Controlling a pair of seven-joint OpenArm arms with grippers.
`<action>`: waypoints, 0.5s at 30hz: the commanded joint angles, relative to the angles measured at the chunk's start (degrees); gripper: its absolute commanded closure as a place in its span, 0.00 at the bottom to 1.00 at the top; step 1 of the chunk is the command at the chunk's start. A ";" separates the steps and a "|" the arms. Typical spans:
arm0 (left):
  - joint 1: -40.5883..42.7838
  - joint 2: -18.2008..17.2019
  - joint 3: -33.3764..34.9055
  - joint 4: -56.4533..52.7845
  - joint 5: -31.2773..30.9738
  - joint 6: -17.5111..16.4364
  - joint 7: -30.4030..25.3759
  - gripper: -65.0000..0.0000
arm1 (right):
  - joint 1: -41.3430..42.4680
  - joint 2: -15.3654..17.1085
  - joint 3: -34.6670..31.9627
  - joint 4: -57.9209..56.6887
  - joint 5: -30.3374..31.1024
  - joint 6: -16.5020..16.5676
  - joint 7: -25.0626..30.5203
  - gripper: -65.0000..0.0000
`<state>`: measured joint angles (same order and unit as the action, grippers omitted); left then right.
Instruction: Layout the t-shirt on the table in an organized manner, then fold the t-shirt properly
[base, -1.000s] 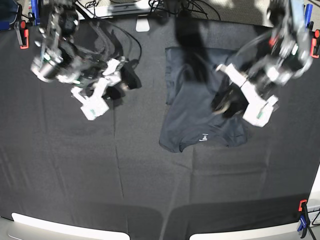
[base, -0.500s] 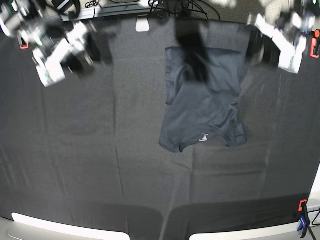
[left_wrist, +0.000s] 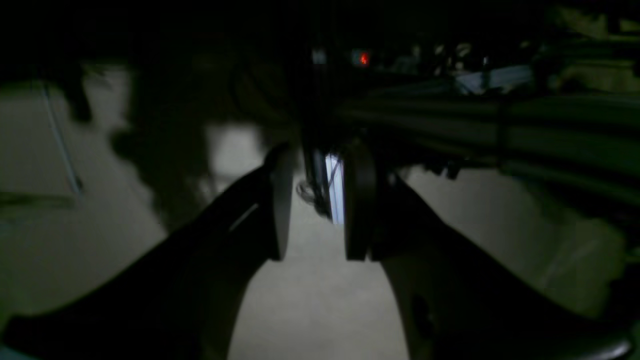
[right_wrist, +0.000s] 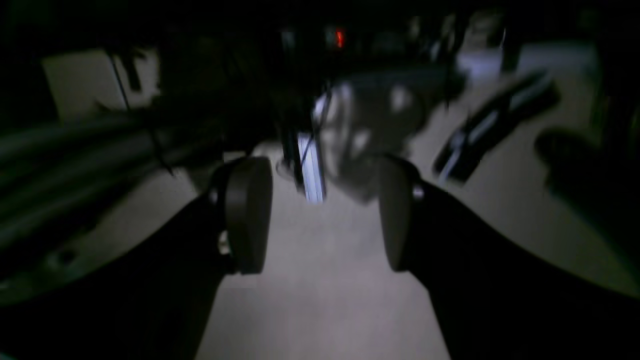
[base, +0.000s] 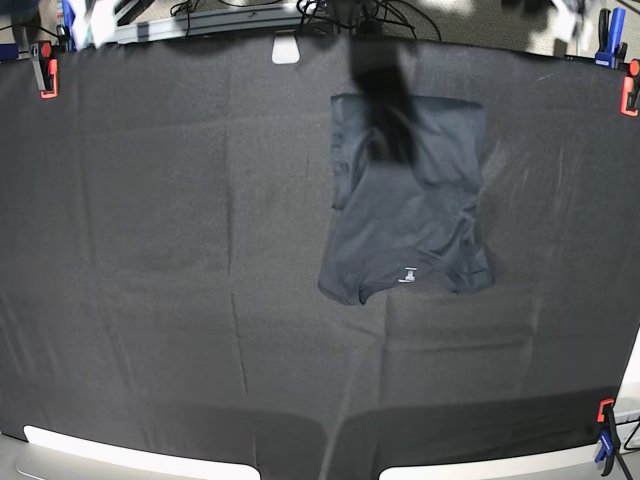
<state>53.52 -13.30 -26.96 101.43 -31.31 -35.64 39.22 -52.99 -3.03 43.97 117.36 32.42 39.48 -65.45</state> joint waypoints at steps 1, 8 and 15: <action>-0.20 -0.39 -0.22 -2.99 -0.61 -0.76 -1.18 0.76 | -0.63 0.35 0.22 -1.86 -0.52 0.52 0.68 0.50; -9.40 -0.42 -0.22 -32.65 5.81 -3.65 -14.60 0.76 | 2.14 9.20 -4.04 -24.61 -0.79 0.52 0.66 0.50; -18.78 -0.37 -0.22 -55.34 15.45 -3.63 -29.00 0.76 | 10.45 20.52 -15.08 -51.78 -0.81 -1.60 4.48 0.50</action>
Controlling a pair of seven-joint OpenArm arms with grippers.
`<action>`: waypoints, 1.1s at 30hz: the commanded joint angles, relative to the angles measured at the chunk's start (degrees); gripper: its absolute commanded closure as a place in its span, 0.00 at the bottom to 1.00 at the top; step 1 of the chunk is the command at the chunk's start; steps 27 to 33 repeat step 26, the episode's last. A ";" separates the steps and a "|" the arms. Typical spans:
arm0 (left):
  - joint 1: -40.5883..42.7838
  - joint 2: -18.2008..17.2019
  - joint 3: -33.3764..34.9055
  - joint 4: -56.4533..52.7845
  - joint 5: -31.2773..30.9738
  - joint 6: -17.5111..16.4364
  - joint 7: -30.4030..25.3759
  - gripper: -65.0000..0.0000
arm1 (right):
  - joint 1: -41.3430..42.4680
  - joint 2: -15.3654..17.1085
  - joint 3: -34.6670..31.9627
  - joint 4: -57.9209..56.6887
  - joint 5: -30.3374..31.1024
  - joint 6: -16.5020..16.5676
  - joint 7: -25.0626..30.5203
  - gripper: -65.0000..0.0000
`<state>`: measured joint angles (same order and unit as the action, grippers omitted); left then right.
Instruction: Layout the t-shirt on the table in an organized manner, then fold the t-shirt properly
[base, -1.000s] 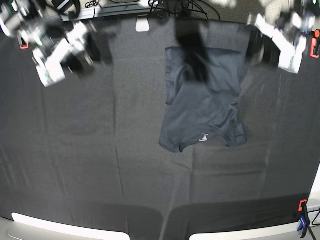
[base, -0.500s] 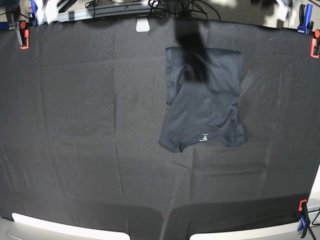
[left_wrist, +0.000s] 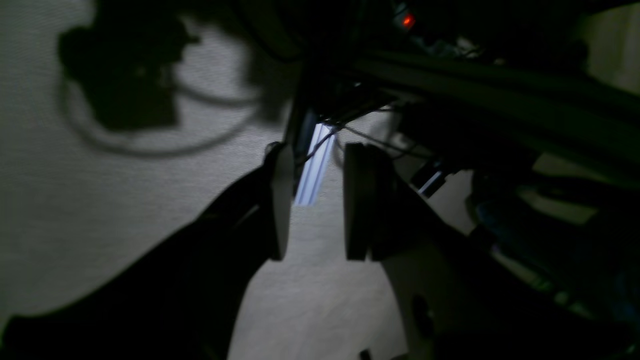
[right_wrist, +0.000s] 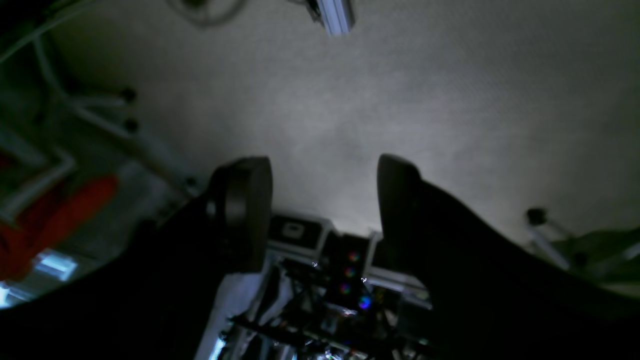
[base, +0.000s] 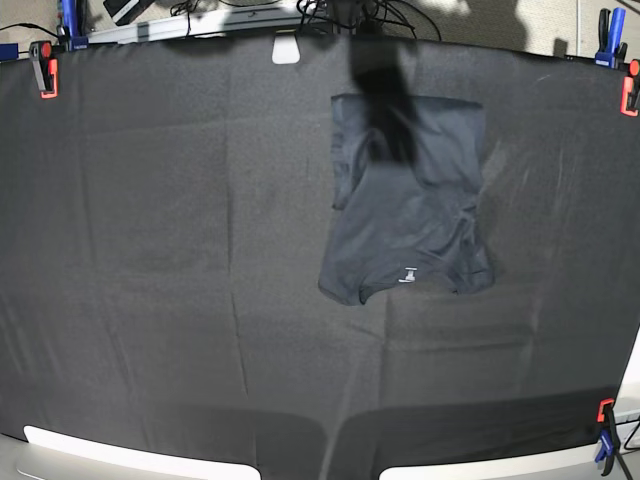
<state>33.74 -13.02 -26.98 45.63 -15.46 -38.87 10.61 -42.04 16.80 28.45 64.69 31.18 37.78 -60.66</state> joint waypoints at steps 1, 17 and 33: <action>-0.09 -0.66 -0.20 -1.79 0.28 -0.39 -1.99 0.76 | 1.62 1.68 -1.16 -2.99 0.46 0.15 2.51 0.50; -13.31 5.55 -0.20 -15.69 14.14 14.12 -4.70 0.76 | 26.34 -1.64 -28.61 -31.19 -15.19 -8.13 28.63 0.50; -17.40 7.48 -0.20 -17.92 14.19 15.78 -5.95 0.76 | 27.93 -6.67 -30.77 -31.43 -19.21 -13.18 32.81 0.50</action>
